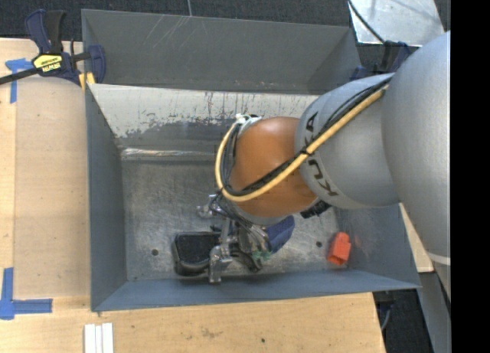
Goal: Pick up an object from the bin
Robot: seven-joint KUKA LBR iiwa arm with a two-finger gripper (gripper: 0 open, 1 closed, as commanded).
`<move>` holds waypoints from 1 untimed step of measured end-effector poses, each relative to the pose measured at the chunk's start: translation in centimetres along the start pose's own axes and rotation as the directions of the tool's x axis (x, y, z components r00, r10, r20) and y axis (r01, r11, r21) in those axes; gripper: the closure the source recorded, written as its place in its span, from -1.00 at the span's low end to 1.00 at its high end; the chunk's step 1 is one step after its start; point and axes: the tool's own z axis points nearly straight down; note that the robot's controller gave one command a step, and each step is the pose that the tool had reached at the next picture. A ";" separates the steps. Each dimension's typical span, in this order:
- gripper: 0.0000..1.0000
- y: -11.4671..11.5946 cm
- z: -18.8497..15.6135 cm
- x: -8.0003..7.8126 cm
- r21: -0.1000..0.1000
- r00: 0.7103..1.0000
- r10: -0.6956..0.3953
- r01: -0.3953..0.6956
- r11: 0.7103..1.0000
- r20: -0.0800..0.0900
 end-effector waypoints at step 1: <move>1.00 0.0 0.2 0.6 0.004 1.000 -0.002 0.002 1.000 -0.031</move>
Offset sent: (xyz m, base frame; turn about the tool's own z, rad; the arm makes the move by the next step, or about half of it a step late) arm 0.0000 0.0000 0.0000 0.0000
